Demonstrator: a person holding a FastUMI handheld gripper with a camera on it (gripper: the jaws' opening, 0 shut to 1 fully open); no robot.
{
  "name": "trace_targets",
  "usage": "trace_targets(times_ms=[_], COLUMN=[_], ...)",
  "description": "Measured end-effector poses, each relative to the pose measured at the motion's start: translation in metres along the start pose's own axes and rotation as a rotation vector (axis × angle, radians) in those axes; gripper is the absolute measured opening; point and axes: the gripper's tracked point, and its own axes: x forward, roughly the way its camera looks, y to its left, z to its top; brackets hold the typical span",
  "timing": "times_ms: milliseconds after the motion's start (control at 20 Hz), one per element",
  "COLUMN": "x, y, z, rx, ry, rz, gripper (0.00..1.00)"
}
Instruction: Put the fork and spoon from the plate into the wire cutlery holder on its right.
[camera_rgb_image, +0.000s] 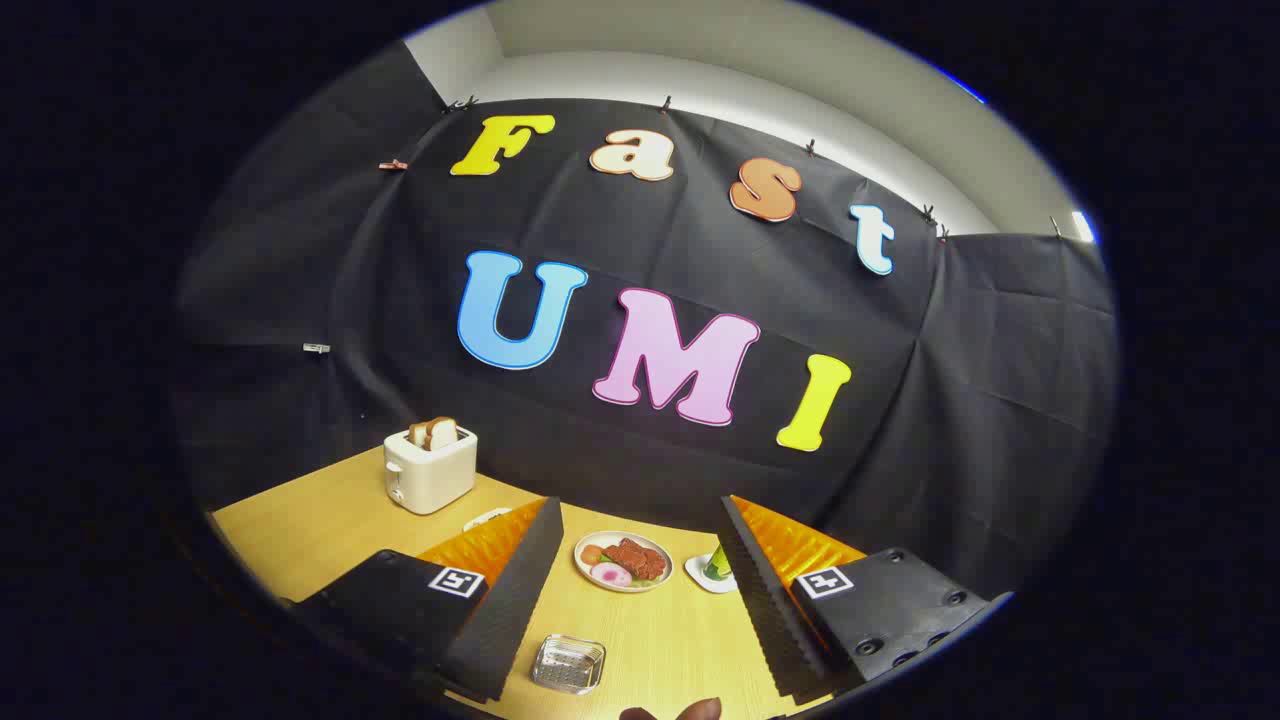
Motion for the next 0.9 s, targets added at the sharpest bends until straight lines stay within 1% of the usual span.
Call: trace_targets(times_ms=[400,900], x=[0.001,0.014], y=[0.004,0.013], z=[-0.006,-0.014], rx=[0.02,0.038], ry=[0.019,0.045], rz=[0.005,0.021], gripper=[0.97,0.97])
